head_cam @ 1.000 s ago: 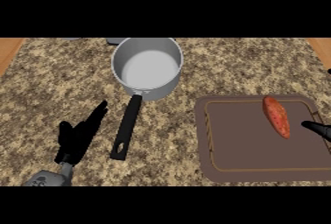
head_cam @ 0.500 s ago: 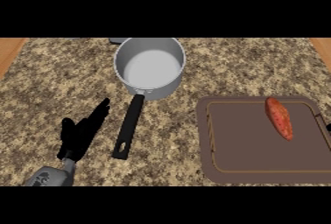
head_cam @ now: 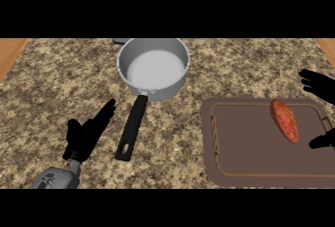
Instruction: Pick the sweet potato from the tray and place it in the pot
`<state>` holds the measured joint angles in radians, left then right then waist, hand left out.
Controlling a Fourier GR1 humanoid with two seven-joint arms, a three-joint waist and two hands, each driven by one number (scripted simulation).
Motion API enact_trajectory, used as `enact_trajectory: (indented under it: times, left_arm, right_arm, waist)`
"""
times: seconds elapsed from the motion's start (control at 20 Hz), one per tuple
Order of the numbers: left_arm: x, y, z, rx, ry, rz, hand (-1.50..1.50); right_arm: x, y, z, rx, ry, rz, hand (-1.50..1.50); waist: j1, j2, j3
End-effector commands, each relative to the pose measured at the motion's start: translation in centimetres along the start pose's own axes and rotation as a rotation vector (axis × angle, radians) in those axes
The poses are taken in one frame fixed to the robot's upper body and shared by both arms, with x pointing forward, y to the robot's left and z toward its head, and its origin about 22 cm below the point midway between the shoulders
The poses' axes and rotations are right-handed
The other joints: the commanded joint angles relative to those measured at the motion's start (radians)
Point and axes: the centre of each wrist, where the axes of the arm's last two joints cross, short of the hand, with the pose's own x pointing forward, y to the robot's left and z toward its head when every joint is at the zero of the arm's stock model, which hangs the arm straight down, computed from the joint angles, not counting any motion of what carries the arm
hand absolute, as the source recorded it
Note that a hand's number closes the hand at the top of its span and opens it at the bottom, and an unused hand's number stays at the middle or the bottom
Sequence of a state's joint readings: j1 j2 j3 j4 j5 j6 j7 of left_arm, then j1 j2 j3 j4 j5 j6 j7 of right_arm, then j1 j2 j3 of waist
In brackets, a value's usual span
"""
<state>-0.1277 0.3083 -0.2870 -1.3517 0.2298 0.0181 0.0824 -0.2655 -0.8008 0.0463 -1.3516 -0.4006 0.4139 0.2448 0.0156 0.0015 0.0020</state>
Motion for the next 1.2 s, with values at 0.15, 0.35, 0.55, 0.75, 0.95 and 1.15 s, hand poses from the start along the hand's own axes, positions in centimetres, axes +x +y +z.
enact_trajectory:
  times: [0.15,0.35,0.55,0.75,0.95,1.15]
  left_arm:
    - [-2.0,-0.4,0.6,0.015,0.044,0.008,0.00]
    - [0.1,0.4,0.0,0.022,0.038,0.006,0.00]
    - [-1.1,0.0,-0.3,0.013,0.051,-0.007,0.00]
    - [-0.4,0.6,0.5,0.010,0.038,-0.007,0.00]
    - [-0.9,0.0,1.4,-0.004,0.030,0.016,0.00]
    - [-0.1,-1.4,-0.9,0.004,0.042,0.003,0.00]
  right_arm:
    - [-3.6,-0.4,-1.6,0.049,0.074,0.061,-1.50]
    - [-5.4,-0.6,-1.6,-0.035,0.013,0.053,-1.50]
    - [-7.2,-1.7,-1.9,-0.026,-0.002,0.028,-1.50]
    - [-10.2,-1.5,-1.3,0.019,-0.056,-0.115,-1.50]
    - [-10.2,-0.3,-3.0,0.046,-0.106,-0.216,-1.50]
    - [-10.7,0.1,-3.4,0.075,-0.129,-0.317,-1.50]
  waist:
    - [-0.009,0.000,-0.002]
    - [-0.011,-0.001,-0.002]
    - [-0.012,0.000,-0.002]
    - [-0.009,0.000,-0.001]
    - [-0.007,-0.001,-0.002]
    - [-0.014,0.000,-0.002]
